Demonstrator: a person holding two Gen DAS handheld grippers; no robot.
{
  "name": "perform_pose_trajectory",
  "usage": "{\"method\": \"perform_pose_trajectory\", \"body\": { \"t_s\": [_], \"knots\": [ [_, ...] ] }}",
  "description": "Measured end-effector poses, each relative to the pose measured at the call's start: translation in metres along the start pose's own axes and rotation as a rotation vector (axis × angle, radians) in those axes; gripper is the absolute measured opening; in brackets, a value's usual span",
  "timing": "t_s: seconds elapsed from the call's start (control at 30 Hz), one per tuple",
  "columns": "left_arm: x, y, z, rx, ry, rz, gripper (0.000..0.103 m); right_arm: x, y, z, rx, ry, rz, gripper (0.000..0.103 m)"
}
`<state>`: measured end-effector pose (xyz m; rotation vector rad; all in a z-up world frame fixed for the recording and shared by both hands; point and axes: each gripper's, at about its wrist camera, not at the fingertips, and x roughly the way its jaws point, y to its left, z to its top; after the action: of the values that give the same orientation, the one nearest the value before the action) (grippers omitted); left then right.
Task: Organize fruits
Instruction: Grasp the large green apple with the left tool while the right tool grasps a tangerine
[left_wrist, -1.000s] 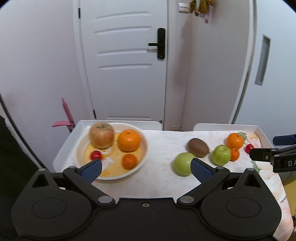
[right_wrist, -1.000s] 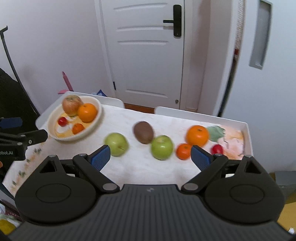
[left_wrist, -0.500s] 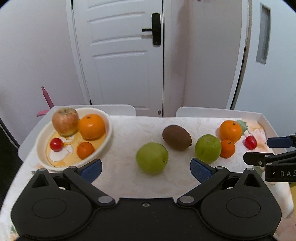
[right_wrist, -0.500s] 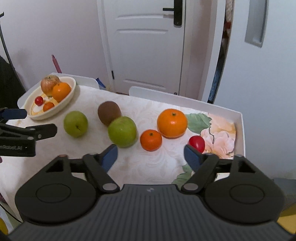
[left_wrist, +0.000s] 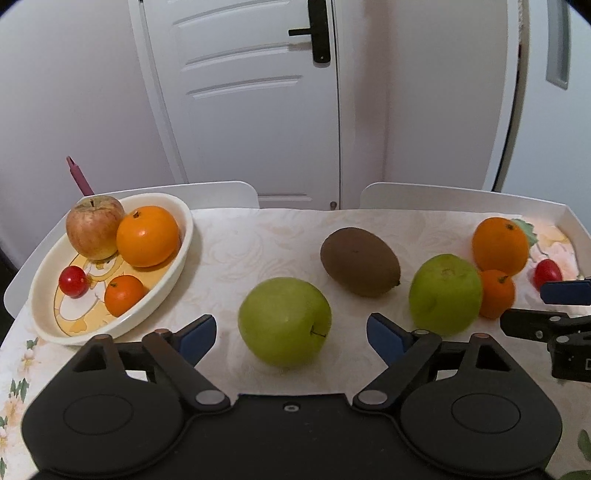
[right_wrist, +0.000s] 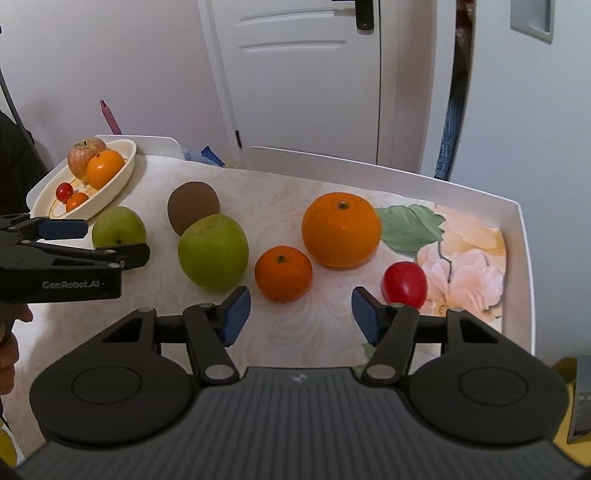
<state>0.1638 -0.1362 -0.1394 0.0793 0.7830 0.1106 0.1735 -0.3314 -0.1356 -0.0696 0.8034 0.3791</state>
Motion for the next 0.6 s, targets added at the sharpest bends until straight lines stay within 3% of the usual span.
{"method": "perform_pose_trajectory", "body": {
  "t_s": [0.2,0.37,0.6],
  "knots": [
    [0.009,0.001,0.000,-0.004,0.012,0.002,0.080,0.007,0.000,0.003,-0.002,-0.005,0.020,0.071],
    [0.013,0.000,-0.001,0.007,0.014,0.006,0.063,0.011,0.002,0.003,0.000,-0.008,0.026,0.068],
    [0.009,0.004,-0.002,0.002,0.017,-0.008,0.062,0.016,0.006,0.006,0.001,-0.010,0.031,0.063]
  ]
}}
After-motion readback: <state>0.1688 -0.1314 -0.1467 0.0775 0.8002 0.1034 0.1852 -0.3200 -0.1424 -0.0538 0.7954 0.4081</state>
